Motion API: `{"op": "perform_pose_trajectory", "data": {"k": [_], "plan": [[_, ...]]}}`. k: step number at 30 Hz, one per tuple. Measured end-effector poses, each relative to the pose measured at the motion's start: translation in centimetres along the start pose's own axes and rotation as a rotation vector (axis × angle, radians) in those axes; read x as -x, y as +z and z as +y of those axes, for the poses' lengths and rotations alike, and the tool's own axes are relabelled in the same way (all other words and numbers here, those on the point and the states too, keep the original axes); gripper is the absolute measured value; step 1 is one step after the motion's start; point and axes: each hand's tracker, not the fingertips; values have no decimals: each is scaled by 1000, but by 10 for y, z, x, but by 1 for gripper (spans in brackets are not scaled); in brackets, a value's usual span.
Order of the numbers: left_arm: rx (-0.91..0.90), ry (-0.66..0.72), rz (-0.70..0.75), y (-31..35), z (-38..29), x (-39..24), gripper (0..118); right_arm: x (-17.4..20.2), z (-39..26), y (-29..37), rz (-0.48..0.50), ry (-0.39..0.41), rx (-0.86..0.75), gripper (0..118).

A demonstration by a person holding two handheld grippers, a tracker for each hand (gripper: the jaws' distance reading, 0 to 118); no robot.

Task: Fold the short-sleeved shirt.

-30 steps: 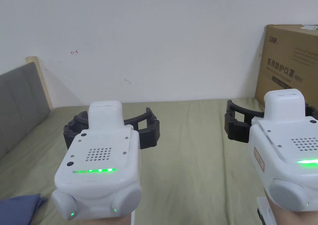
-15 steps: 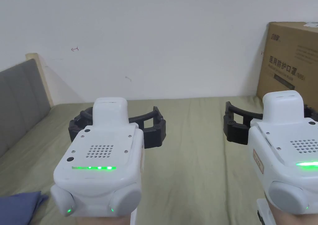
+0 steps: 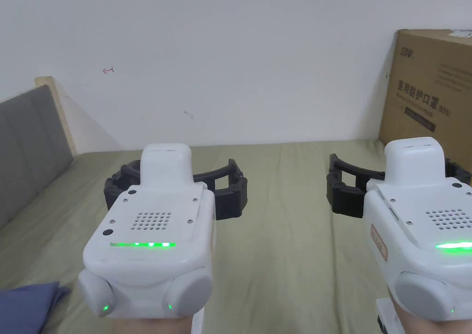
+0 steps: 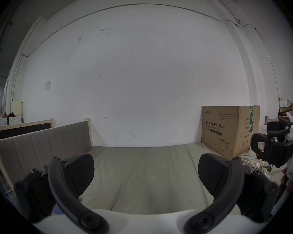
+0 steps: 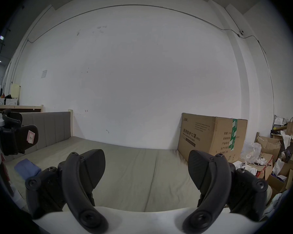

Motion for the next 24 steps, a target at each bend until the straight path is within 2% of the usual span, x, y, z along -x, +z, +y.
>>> {"op": "perform_pose_trajectory", "data": {"k": [15,24], "plan": [[-9,43,-24,-1,2,-1,118,2,0,-3,5,5,12,102],[-19,50,21,-1,4,-5,118,1,0,-6,9,-10,17,102]]}}
